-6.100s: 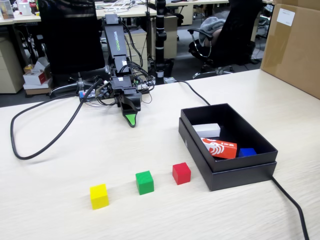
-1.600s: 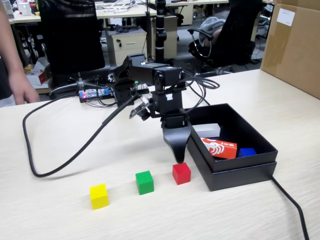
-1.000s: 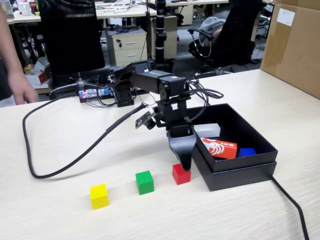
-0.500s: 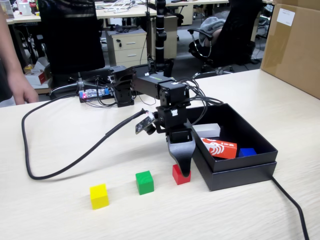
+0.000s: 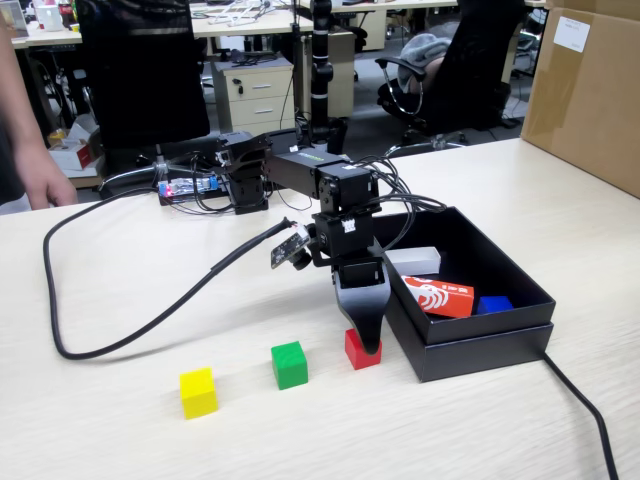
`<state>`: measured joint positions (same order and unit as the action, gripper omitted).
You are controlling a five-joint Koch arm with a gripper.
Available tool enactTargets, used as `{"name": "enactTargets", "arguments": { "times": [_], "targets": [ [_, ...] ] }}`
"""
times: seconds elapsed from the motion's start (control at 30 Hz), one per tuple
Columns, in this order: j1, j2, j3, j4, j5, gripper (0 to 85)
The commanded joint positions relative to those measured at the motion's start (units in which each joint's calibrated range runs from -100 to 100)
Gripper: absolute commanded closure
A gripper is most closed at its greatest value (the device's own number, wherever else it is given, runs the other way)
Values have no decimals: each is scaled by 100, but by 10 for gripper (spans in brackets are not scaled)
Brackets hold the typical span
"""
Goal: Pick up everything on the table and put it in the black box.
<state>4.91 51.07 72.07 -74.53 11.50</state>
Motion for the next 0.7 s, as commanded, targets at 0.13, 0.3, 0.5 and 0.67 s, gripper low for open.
{"name": "enactTargets", "arguments": {
  "times": [0.13, 0.3, 0.5, 0.67],
  "targets": [
    [-5, -110, 527, 252, -44, 436],
    [0, -110, 527, 252, -44, 481],
    [-10, -110, 527, 252, -39, 568],
    [-10, -98, 527, 252, -39, 597]
  ]
}}
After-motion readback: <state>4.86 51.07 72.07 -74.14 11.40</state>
